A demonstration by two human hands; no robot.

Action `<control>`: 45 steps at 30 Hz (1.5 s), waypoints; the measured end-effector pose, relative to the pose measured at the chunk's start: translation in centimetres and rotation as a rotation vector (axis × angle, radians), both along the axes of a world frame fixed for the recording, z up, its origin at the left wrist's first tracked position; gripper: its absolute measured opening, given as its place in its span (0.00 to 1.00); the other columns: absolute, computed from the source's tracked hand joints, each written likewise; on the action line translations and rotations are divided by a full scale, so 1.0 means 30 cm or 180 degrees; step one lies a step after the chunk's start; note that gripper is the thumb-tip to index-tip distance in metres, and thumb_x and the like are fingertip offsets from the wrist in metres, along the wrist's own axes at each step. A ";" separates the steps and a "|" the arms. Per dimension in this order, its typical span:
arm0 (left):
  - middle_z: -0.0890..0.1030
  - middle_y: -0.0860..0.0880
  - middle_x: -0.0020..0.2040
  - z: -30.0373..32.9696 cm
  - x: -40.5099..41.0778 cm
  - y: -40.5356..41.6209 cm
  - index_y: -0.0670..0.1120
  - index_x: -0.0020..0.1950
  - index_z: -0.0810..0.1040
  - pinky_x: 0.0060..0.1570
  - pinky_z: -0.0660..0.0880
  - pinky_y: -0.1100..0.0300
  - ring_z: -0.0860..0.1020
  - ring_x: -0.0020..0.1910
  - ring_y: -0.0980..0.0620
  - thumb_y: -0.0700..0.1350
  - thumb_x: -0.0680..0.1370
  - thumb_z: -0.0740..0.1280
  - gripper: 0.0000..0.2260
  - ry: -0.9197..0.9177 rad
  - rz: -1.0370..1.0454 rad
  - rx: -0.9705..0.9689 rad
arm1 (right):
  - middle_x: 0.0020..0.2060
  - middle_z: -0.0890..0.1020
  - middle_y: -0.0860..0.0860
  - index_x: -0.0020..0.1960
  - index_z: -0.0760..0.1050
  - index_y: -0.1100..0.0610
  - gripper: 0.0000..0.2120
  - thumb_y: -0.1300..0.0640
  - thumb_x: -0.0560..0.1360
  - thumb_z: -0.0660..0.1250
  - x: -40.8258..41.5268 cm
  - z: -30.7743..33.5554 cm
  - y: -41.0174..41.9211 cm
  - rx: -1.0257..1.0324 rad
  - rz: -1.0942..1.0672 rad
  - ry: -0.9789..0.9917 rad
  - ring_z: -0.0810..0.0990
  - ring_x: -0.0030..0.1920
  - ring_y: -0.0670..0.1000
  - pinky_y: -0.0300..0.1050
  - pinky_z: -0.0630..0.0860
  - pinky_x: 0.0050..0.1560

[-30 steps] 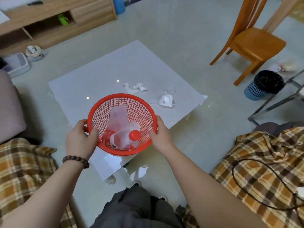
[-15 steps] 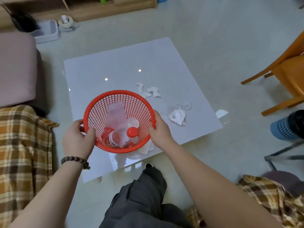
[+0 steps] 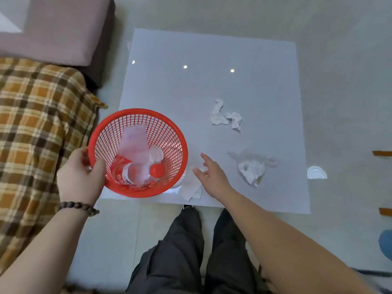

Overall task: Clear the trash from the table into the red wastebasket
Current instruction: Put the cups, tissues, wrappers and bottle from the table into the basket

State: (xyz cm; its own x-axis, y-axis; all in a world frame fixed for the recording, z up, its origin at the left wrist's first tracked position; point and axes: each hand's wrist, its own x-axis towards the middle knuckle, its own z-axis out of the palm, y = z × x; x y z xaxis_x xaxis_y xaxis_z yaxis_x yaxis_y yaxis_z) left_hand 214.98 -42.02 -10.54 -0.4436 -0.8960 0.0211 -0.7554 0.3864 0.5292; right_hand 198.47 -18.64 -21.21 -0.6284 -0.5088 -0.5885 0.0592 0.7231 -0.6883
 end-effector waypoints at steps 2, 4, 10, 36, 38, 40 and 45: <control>0.74 0.61 0.33 -0.024 0.038 0.011 0.49 0.52 0.77 0.37 0.67 0.58 0.72 0.30 0.57 0.46 0.70 0.65 0.11 -0.0090 0.0247 -0.0043 | 0.71 0.65 0.54 0.75 0.55 0.47 0.32 0.41 0.75 0.63 0.013 -0.107 0.022 0.0276 0.0409 0.0206 0.70 0.66 0.54 0.50 0.68 0.66; 0.74 0.62 0.33 -0.055 0.070 0.024 0.49 0.54 0.77 0.38 0.70 0.58 0.73 0.32 0.57 0.47 0.70 0.65 0.13 -0.0152 0.0492 -0.0077 | 0.72 0.61 0.53 0.74 0.56 0.47 0.33 0.40 0.74 0.64 0.029 -0.205 0.026 0.0437 0.0900 0.0508 0.66 0.69 0.56 0.51 0.65 0.67; 0.78 0.56 0.40 -0.156 0.157 0.076 0.51 0.55 0.76 0.41 0.71 0.58 0.76 0.36 0.58 0.51 0.70 0.64 0.14 -0.0212 0.1164 -0.0078 | 0.71 0.64 0.54 0.70 0.63 0.49 0.29 0.49 0.73 0.69 0.042 -0.416 -0.004 0.0902 0.2439 0.1666 0.65 0.65 0.59 0.50 0.66 0.65; 0.77 0.54 0.38 -0.018 -0.161 0.267 0.48 0.58 0.76 0.34 0.74 0.57 0.78 0.32 0.54 0.46 0.74 0.64 0.12 0.0000 0.0575 0.0308 | 0.65 0.74 0.53 0.67 0.70 0.52 0.23 0.54 0.73 0.69 -0.171 0.287 -0.413 -0.0945 0.2866 0.1158 0.71 0.64 0.54 0.48 0.69 0.62; 0.77 0.56 0.38 -0.008 -0.180 0.266 0.48 0.58 0.75 0.33 0.74 0.57 0.77 0.32 0.58 0.48 0.75 0.64 0.13 0.0002 0.0607 0.0368 | 0.69 0.71 0.52 0.70 0.67 0.50 0.28 0.52 0.72 0.70 -0.182 0.291 -0.396 -0.0922 0.2868 0.1061 0.67 0.69 0.53 0.50 0.68 0.66; 0.76 0.56 0.38 0.003 -0.202 0.259 0.48 0.59 0.75 0.34 0.76 0.56 0.78 0.33 0.58 0.51 0.75 0.62 0.15 0.0010 0.0623 0.0444 | 0.69 0.70 0.50 0.70 0.67 0.50 0.28 0.51 0.72 0.70 -0.213 0.296 -0.367 -0.1061 0.2587 0.0963 0.67 0.69 0.52 0.49 0.68 0.66; 0.80 0.49 0.43 -0.014 -0.254 0.218 0.47 0.61 0.74 0.33 0.73 0.57 0.77 0.33 0.52 0.50 0.75 0.62 0.16 -0.0213 0.0630 0.0344 | 0.59 0.76 0.55 0.63 0.75 0.55 0.19 0.55 0.72 0.70 -0.416 0.215 -0.232 -0.1114 0.1356 0.1090 0.75 0.59 0.53 0.45 0.71 0.62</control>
